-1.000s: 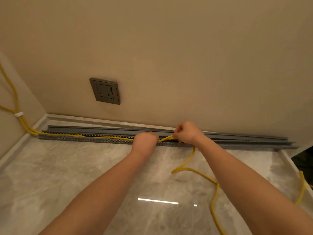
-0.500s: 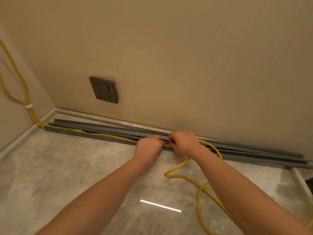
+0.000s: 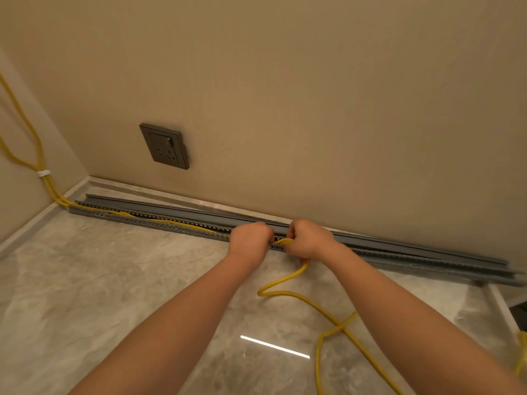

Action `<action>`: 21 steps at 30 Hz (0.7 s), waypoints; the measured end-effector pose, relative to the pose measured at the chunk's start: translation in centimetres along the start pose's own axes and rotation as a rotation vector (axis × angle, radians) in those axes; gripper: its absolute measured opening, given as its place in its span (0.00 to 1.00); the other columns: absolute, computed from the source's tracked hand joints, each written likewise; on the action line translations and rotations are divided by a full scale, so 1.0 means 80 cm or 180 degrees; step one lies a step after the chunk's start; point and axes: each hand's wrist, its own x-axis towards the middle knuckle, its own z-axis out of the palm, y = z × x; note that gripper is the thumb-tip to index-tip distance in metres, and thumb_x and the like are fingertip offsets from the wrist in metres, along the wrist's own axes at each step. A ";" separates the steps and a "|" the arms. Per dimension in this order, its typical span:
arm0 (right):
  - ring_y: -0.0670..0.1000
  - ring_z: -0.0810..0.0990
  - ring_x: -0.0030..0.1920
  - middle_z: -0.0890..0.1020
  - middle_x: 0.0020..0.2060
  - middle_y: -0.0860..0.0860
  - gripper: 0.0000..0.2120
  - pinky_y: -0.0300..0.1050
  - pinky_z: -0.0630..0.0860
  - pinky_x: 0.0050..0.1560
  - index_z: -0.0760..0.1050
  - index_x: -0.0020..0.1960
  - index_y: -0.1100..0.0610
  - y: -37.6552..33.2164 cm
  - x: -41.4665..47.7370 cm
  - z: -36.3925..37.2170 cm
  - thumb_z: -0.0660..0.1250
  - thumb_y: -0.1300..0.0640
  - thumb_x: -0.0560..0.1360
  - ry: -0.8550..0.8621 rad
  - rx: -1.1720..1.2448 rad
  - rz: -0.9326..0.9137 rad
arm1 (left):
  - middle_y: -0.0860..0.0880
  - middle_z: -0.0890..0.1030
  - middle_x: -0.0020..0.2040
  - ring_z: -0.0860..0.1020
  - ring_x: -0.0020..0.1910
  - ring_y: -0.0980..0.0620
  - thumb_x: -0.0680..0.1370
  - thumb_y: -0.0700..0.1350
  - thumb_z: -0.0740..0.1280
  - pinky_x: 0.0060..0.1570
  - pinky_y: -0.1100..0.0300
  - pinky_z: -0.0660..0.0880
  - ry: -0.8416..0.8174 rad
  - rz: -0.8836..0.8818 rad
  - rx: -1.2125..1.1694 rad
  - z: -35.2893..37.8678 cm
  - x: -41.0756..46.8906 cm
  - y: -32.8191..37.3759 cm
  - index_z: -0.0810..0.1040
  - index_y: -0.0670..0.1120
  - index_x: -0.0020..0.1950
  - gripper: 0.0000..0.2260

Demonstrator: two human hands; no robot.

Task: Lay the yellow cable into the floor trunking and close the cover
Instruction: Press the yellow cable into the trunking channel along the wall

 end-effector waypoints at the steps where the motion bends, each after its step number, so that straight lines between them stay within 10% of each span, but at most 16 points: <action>1: 0.54 0.83 0.33 0.83 0.32 0.53 0.03 0.42 0.77 0.33 0.78 0.40 0.56 0.004 -0.001 -0.008 0.66 0.57 0.68 -0.0305 0.0131 0.0132 | 0.48 0.81 0.56 0.80 0.55 0.44 0.77 0.42 0.65 0.49 0.55 0.76 -0.0028 -0.0011 0.0026 0.000 0.002 0.002 0.81 0.51 0.58 0.11; 7: 0.53 0.86 0.38 0.86 0.38 0.57 0.12 0.44 0.83 0.35 0.78 0.50 0.64 0.040 -0.021 -0.037 0.64 0.57 0.75 -0.1848 0.1638 0.0857 | 0.47 0.80 0.59 0.79 0.56 0.44 0.78 0.40 0.65 0.50 0.53 0.76 -0.0084 -0.0011 0.0157 0.001 0.004 0.006 0.79 0.50 0.60 0.12; 21: 0.56 0.87 0.41 0.86 0.39 0.59 0.06 0.52 0.83 0.45 0.70 0.46 0.59 0.039 -0.055 0.047 0.57 0.64 0.80 -0.1273 0.5473 0.0643 | 0.48 0.80 0.58 0.80 0.55 0.45 0.79 0.40 0.63 0.47 0.54 0.75 0.0090 0.0013 0.0224 0.003 -0.008 0.012 0.78 0.49 0.59 0.11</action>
